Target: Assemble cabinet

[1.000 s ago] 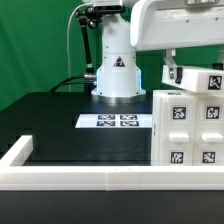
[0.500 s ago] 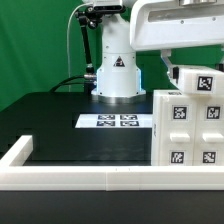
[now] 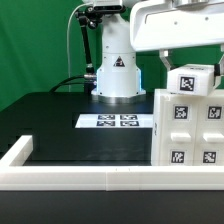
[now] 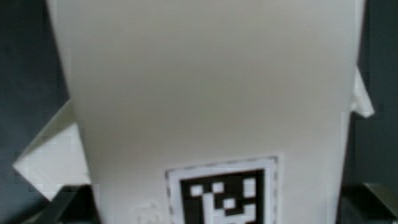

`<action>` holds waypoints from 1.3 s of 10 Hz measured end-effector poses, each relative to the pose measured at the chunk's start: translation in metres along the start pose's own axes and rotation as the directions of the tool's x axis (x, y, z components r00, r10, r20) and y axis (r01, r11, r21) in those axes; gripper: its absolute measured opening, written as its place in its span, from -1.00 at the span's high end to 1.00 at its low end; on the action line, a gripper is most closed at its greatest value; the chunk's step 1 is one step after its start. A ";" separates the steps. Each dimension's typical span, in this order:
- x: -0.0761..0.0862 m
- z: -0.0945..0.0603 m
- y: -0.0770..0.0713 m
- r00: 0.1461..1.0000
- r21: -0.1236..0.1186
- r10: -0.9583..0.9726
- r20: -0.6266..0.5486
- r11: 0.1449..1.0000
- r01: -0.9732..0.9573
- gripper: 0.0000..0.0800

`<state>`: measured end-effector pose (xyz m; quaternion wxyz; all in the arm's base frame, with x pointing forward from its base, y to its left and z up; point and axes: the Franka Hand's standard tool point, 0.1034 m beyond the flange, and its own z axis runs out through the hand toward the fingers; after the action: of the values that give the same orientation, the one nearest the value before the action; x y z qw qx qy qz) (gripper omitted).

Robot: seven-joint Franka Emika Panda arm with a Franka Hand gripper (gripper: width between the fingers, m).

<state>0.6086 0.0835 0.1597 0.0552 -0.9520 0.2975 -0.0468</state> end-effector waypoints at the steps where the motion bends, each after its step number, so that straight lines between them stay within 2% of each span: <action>1: 0.001 0.000 0.001 0.999 0.003 0.041 -0.005 0.999 -0.041 -0.41; 3: 0.003 0.000 0.001 0.963 0.017 0.269 -0.010 0.963 -0.269 -0.41; 5: 0.004 0.000 0.002 0.911 0.029 0.412 -0.008 0.911 -0.412 -0.41; 6: 0.005 0.000 0.001 0.861 0.036 0.509 -0.002 0.861 -0.508 -0.41; 9: 0.006 -0.001 0.001 0.766 0.046 0.642 0.004 0.765 -0.642 -0.41; 12: 0.006 -0.001 0.000 0.622 0.049 0.782 0.030 0.620 -0.783 -0.42; 13: 0.004 -0.001 0.000 0.513 0.052 0.857 0.041 0.511 -0.858 -0.42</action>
Offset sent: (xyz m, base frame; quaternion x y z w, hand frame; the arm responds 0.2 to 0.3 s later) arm -0.0086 0.0003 -0.0047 0.0134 0.0019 0.2855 0.9583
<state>0.6117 0.0806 0.1608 0.1037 -0.6790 0.7265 -0.0186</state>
